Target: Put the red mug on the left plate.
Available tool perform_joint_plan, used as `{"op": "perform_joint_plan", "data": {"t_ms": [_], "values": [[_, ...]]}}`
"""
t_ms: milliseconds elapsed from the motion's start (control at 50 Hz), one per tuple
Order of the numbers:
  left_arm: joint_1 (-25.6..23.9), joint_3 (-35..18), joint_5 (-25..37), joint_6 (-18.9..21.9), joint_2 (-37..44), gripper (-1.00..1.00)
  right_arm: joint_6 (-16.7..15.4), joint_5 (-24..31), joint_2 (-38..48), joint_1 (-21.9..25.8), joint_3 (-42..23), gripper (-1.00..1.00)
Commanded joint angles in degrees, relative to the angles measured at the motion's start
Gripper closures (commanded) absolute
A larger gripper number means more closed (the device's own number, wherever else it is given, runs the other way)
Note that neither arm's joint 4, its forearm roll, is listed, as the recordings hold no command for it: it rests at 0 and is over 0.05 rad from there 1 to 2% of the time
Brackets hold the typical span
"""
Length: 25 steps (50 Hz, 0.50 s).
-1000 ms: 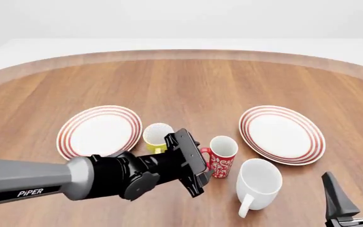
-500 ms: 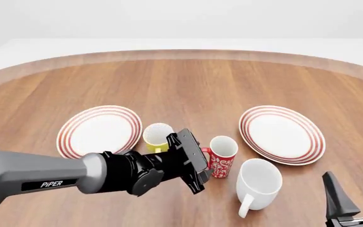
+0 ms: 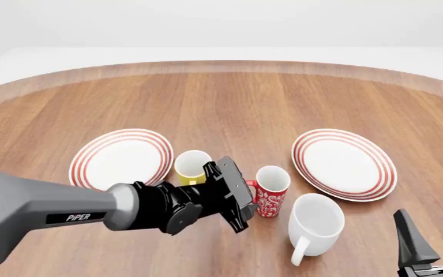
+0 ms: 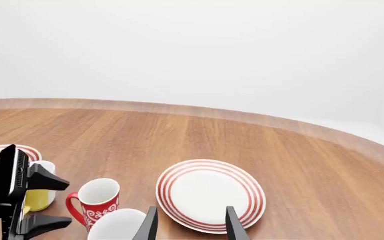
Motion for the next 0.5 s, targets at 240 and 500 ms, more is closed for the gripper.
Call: {"op": "perform_joint_plan", "data": {"t_ms": [240, 500], "values": [[0.5, -2.0, 0.3, 0.2, 2.6, -1.0, -0.1, -0.2, 0.0, -0.2, 0.0, -1.0], [0.9, -3.7, 1.4, 1.3, 4.0, -1.0, -0.2, -0.4, 0.0, -0.1, 0.0, -1.0]]}}
